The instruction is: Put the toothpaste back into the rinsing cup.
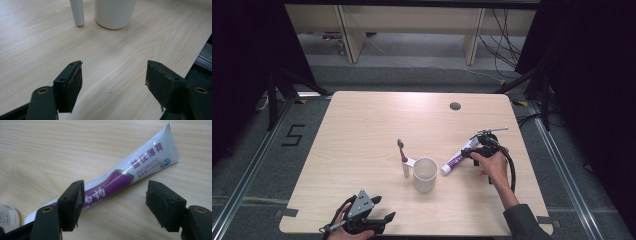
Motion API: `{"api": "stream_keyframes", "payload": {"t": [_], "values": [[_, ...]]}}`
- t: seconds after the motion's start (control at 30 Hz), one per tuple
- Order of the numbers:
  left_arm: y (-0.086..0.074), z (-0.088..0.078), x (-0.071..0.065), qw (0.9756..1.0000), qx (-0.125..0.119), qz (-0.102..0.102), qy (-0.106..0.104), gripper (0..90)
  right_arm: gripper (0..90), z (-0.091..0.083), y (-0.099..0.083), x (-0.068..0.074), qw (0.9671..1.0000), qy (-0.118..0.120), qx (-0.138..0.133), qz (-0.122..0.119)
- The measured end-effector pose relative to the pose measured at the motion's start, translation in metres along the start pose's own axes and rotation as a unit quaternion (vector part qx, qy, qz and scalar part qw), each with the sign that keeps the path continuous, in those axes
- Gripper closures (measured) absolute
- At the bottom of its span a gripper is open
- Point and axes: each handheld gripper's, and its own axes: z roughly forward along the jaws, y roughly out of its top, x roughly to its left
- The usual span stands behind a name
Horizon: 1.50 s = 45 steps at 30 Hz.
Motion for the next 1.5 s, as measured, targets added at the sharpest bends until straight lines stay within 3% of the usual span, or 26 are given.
{"api": "stream_keyframes", "payload": {"t": [0.07, 0.17, 0.23, 0.27, 0.37, 0.43, 0.47, 0.5, 0.53, 0.6, 0.67, 0.77, 0.8, 0.83, 0.97, 1.13, 1.3, 1.33, 1.37, 1.4, 1.5], "values": [[0.0, -0.001, 0.0, 1.0, 0.004, 0.001, 0.002, 29.4, 30.0, 0.003, 0.001, 0.005, 0.9998, -0.008, 0.003, 0.02], [0.0, 0.0, 0.0, 1.0, -0.001, 0.0, -0.001, 29.4, 28.6, 0.01, 0.003, 0.005, 0.9998, -0.02, -0.002, 0.005], [0.0, 0.0, 0.0, 1.0, 0.0, 0.001, 0.0, 29.4, 27.4, 0.012, 0.005, 0.009, 0.9993, -0.016, 0.02, 0.029], [0.001, -0.002, 0.001, 0.9999, 0.012, 0.012, -0.001, 29.4, 27.4, 0.014, 0.006, 0.007, 0.9996, -0.02, 0.02, 0.008], [0.001, -0.001, 0.0, 1.0, 0.005, 0.005, -0.001, 29.4, 25.1, 0.019, 0.008, 0.012, 0.9989, -0.037, 0.026, 0.008], [0.001, -0.002, 0.001, 0.9999, 0.01, 0.012, 0.0, 29.4, 24.6, 0.022, 0.01, 0.013, 0.9986, -0.046, 0.027, -0.003], [0.001, -0.001, -0.001, 1.0, 0.002, 0.001, -0.002, 29.4, 24.5, 0.022, 0.01, 0.018, 0.9983, -0.049, 0.028, 0.015], [0.001, -0.001, -0.001, 1.0, 0.002, 0.001, -0.002, 29.4, 24.5, 0.023, 0.011, 0.017, 0.9982, -0.054, 0.027, -0.001], [0.001, -0.001, -0.001, 1.0, 0.003, 0.002, -0.001, 29.4, 24.4, 0.024, 0.012, 0.02, 0.9982, -0.054, 0.023, 0.009], [0.001, -0.001, -0.001, 1.0, 0.002, 0.004, 0.0, 29.4, 24.5, 0.024, 0.013, 0.019, 0.9975, -0.06, 0.035, -0.014], [0.0, 0.0, -0.001, 1.0, -0.001, 0.003, -0.001, 29.5, 24.7, 0.025, 0.014, 0.022, 0.9977, -0.056, 0.037, -0.001], [0.0, 0.0, -0.001, 1.0, 0.0, 0.003, -0.002, 29.4, 25.0, 0.025, 0.016, 0.019, 0.9969, -0.058, 0.053, -0.011], [0.0, 0.0, -0.002, 1.0, 0.002, 0.005, -0.004, 29.4, 25.5, 0.025, 0.016, 0.022, 0.9964, -0.065, 0.055, 0.003], [0.001, -0.001, -0.001, 0.9999, 0.008, 0.012, -0.005, 29.5, 26.1, 0.026, 0.017, 0.021, 0.9961, -0.065, 0.06, 0.006], [0.001, -0.001, -0.002, 1.0, 0.002, 0.005, -0.001, 29.5, 29.8, 0.026, 0.016, 0.019, 0.9953, -0.066, 0.068, -0.017], [0.001, -0.001, -0.001, 0.9999, 0.012, 0.012, -0.003, 29.5, 40.1, 0.02, 0.016, 0.02, 0.9946, -0.049, 0.088, -0.028], [0.001, -0.001, -0.001, 0.9999, 0.011, 0.013, -0.002, 29.5, 47.6, 0.02, 0.014, 0.019, 0.9914, -0.052, 0.112, -0.043], [0.001, -0.001, -0.001, 0.9999, 0.01, 0.013, -0.001, 29.5, 49.0, 0.021, 0.014, 0.019, 0.9885, -0.069, 0.121, -0.058], [0.001, 0.0, -0.003, 1.0, 0.003, 0.005, -0.004, 29.5, 50.2, 0.02, 0.014, 0.019, 0.989, -0.057, 0.123, -0.06], [0.001, 0.0, -0.003, 1.0, 0.005, 0.005, -0.005, 29.5, 51.4, 0.021, 0.014, 0.02, 0.9881, -0.063, 0.129, -0.055], [0.001, 0.0, -0.003, 1.0, 0.005, 0.005, -0.006, 29.6, 54.6, 0.018, 0.014, 0.018, 0.9877, -0.052, 0.134, -0.062]]}}
